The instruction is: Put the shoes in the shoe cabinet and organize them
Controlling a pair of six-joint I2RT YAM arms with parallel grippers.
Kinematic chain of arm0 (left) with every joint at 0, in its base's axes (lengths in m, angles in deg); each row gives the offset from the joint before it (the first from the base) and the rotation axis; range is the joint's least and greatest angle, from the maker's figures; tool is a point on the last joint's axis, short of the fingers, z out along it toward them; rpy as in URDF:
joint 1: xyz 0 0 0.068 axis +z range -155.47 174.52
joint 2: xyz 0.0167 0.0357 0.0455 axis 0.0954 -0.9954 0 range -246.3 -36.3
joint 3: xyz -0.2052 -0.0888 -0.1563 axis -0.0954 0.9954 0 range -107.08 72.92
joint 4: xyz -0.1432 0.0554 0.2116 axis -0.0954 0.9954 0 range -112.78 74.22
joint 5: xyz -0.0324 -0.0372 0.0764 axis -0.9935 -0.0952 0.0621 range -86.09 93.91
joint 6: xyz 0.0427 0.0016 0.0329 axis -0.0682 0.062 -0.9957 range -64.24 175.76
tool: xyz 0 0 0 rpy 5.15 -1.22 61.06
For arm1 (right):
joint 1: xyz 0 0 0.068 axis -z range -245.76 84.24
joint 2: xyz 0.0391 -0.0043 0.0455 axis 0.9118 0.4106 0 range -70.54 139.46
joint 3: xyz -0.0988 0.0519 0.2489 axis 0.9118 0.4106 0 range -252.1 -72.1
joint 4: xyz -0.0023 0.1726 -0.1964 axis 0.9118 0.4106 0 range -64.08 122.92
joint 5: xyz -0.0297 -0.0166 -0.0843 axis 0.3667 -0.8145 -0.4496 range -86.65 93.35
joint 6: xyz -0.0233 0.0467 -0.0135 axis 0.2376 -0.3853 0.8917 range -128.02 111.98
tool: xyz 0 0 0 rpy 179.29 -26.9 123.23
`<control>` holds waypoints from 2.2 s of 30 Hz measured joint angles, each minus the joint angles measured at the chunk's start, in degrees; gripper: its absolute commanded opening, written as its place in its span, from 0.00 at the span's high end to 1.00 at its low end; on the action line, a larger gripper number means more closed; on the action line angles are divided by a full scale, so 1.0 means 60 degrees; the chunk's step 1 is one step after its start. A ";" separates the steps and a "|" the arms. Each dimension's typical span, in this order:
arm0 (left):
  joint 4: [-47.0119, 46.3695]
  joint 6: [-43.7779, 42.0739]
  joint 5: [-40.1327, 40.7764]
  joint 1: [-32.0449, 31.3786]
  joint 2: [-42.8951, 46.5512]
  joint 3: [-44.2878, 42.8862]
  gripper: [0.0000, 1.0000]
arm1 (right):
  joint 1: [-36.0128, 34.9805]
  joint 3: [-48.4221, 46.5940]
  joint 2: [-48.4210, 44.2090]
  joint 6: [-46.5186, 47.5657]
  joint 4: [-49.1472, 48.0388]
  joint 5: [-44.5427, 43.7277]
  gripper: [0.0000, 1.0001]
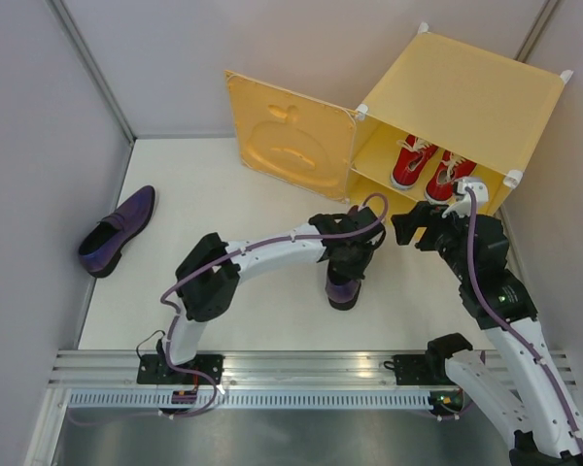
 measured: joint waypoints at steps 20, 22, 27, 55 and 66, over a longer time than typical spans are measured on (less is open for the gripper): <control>-0.0251 -0.1428 0.0393 -0.0171 0.0051 -0.1501 0.11 | 0.0000 -0.0546 -0.0415 -0.0153 0.1133 -0.0911 0.13; -0.0262 -0.1392 0.0565 -0.0117 0.0721 -0.1260 0.09 | 0.0000 -0.0674 -0.0386 -0.0153 0.1246 -0.0849 0.13; -0.0342 -0.1195 0.0729 0.0448 0.2488 -0.0368 0.09 | -0.0004 -0.0929 -0.0149 -0.0120 0.1708 -0.0510 0.14; 0.0437 -0.1825 0.2368 0.7337 0.7515 0.4484 0.12 | -0.3206 0.1086 0.3770 -0.4459 0.1483 -0.2732 0.22; 0.0219 -0.2011 0.2699 0.7348 0.7315 0.5089 0.13 | -0.3847 0.1096 0.4860 -0.5672 0.1337 -0.3399 0.35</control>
